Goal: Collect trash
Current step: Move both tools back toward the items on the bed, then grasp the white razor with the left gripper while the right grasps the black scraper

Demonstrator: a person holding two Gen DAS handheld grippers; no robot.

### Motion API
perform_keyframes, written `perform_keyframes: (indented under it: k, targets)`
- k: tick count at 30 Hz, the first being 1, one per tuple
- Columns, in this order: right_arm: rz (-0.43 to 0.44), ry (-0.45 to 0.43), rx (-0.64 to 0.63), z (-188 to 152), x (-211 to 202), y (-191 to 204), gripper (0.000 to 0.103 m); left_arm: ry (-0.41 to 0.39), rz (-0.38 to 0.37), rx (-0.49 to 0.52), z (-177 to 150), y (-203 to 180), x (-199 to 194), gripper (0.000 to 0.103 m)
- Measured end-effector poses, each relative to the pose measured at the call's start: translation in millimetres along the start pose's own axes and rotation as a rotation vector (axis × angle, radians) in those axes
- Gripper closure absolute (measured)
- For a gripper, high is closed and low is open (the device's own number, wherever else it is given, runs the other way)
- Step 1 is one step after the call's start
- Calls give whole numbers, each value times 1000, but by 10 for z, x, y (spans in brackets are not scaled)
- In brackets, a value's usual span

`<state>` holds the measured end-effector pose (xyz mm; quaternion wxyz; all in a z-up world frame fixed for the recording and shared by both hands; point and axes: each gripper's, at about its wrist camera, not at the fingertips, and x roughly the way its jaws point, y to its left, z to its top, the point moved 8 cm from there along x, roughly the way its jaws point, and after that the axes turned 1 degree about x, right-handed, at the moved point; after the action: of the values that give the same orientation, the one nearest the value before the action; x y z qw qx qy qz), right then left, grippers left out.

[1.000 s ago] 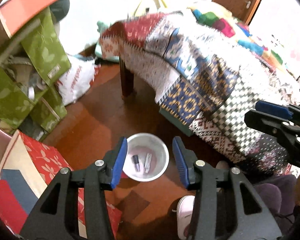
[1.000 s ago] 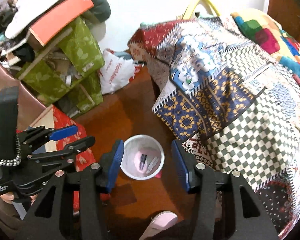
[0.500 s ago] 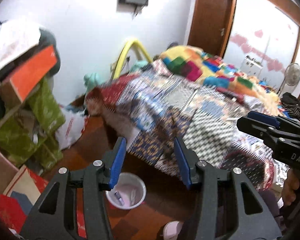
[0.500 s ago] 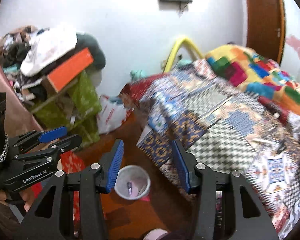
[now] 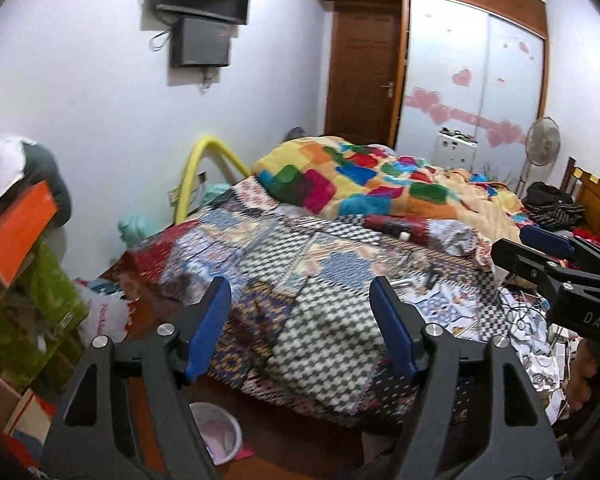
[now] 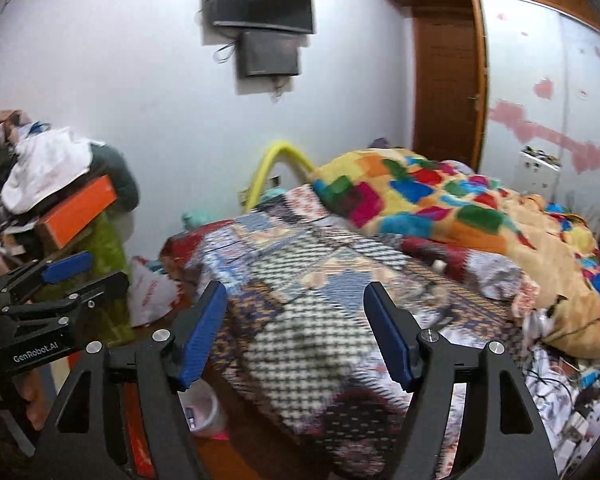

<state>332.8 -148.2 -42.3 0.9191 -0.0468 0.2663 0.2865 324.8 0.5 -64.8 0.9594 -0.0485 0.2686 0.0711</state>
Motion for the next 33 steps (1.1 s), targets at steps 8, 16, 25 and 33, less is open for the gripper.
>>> perform_keyframes:
  k: [8, 16, 25, 33]
  targets:
    - [-128, 17, 80, -89, 1, -828, 35, 42, -68, 55, 124, -621, 537, 32]
    - [-227, 113, 173, -401, 274, -1616, 35, 144, -118, 90, 15, -1011, 1376, 32]
    - [-241, 260, 285, -842, 858, -2152, 35, 289, -189, 126, -315, -1377, 2384, 32]
    - [-245, 370, 327, -1133, 1530, -2436, 35, 375, -224, 169, -602, -1541, 3238, 32]
